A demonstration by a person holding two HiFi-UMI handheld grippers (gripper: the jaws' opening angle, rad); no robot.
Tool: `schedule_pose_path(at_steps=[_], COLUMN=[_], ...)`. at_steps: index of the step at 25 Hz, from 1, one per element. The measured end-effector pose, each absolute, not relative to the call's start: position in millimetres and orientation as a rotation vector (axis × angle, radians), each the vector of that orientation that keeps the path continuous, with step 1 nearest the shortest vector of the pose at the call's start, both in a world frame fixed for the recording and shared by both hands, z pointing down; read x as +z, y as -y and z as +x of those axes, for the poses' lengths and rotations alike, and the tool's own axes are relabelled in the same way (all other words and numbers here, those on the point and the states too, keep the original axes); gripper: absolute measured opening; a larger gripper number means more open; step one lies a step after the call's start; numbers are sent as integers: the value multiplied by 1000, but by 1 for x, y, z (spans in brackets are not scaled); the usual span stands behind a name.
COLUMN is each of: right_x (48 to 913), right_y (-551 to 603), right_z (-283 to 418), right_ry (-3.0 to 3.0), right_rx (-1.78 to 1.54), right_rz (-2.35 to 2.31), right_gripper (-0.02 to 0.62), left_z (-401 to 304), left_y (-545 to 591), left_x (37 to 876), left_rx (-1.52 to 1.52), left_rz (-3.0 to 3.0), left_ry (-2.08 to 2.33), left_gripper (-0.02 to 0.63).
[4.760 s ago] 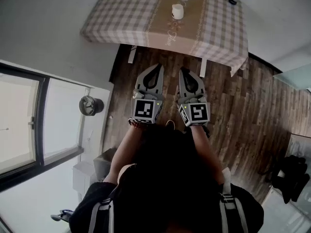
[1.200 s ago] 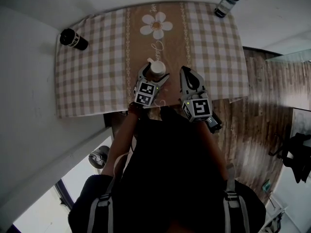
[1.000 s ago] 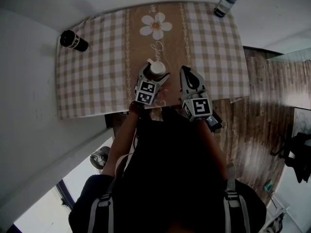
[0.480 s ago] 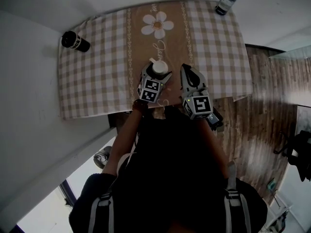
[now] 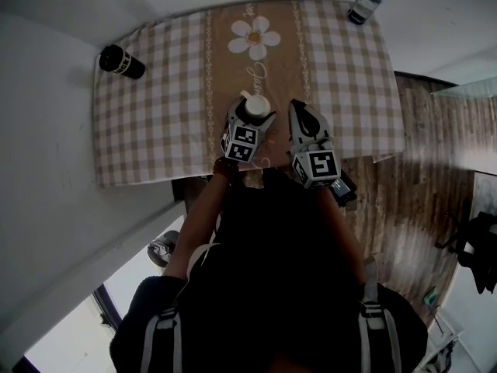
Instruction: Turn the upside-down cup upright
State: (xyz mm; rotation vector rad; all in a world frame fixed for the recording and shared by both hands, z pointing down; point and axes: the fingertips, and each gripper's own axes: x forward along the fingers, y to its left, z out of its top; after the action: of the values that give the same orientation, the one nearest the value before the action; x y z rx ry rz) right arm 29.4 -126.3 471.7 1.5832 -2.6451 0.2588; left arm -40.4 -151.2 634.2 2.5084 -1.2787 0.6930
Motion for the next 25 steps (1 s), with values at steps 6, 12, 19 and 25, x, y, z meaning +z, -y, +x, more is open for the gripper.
schedule_pose_path(at_steps=[6,12,19,25], right_x=[471,471,471,476], right_y=[128,129,131,129], right_z=[29,31,31,21], right_ry=[2661,2663,2666,2685], right_rx=[249,254,247,280], right_rz=[1568,1572,1565,1523], right_gripper=[0,0,0,0], left_z=[-40,-42,-47,-56], left_y=[151,151,142,134], left_x=[633,632,631,600], left_rx=[688,667,672,628], left_rz=[2520,2523,2523,2568], left_ry=[1276,1285,1274,1279], left_gripper=[400,399,399,399])
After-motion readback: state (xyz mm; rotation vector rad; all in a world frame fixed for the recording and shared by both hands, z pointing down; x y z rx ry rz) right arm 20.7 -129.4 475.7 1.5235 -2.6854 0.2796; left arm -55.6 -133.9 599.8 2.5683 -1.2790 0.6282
